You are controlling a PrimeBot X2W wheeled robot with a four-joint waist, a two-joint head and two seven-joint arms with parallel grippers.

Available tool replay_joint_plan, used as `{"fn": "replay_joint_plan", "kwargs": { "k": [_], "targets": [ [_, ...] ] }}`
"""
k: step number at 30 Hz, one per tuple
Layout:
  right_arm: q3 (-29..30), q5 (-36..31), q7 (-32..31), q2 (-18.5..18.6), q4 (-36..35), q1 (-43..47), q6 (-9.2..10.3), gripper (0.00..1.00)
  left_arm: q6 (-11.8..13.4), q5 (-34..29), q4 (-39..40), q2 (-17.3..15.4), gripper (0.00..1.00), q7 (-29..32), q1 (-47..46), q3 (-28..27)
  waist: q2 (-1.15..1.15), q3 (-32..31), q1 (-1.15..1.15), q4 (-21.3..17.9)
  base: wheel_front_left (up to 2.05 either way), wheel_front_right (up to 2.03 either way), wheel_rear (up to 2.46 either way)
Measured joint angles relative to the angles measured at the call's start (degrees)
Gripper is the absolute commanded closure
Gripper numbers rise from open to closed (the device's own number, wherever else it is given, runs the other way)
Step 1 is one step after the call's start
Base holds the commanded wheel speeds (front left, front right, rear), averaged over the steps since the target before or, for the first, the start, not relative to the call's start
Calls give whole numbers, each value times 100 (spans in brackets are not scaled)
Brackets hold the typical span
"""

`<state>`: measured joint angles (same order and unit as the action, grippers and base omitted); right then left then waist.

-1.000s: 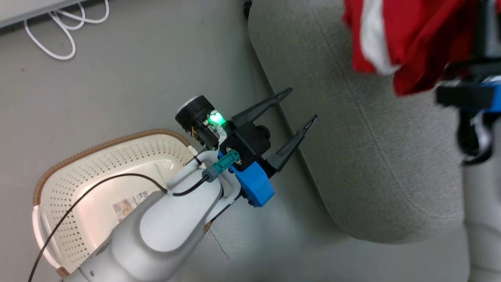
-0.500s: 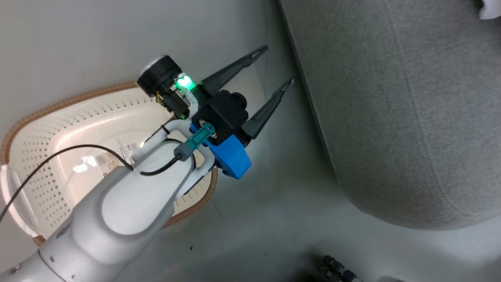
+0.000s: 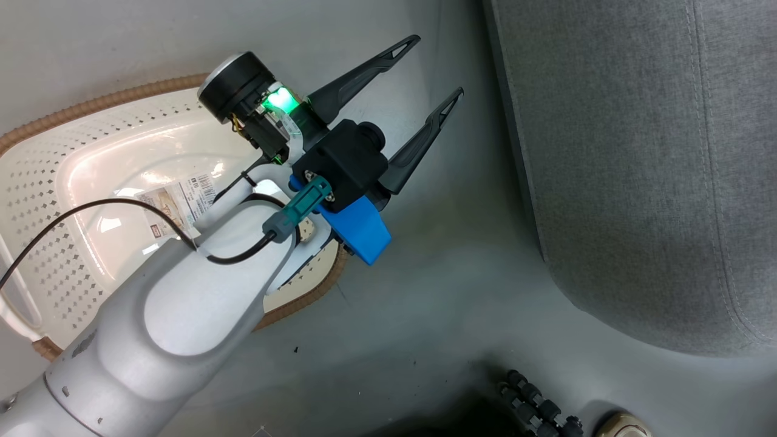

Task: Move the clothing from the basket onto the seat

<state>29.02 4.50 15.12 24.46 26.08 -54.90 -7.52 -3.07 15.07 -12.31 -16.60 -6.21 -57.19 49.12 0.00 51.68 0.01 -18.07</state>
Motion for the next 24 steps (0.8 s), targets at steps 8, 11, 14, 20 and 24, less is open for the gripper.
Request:
{"fn": "replay_joint_plan", "kwargs": {
  "k": [8, 11, 14, 20, 24],
  "targets": [
    [78, -109, 0, -333, 214, 266, 0, 100, 47, 12, -22, -5, 0, -81, 0, 13, 0, -35, 0, 85, 0, 0, 0],
    [169, -109, 0, -358, 43, 304, 0, 0, 69, 47, -54, -9, 0, -145, 0, 8, 0, -117, 0, 85, 0, 0, 0],
    [202, -96, 0, -378, -153, 455, 0, 0, 92, 94, -116, 15, 0, -242, 13, 7, 0, -247, 0, 84, 0, 0, 0],
    [219, -47, 1, -448, -686, 1038, 0, 0, 151, 253, -334, 159, 0, -527, 192, -12, 0, -681, -1, 102, 0, 0, 0],
    [231, -54, 0, -491, -875, 1583, 0, 0, 210, 366, -489, 241, 0, -672, 381, -54, 0, -1067, -1, 131, 0, 0, 0]
  ]
}}
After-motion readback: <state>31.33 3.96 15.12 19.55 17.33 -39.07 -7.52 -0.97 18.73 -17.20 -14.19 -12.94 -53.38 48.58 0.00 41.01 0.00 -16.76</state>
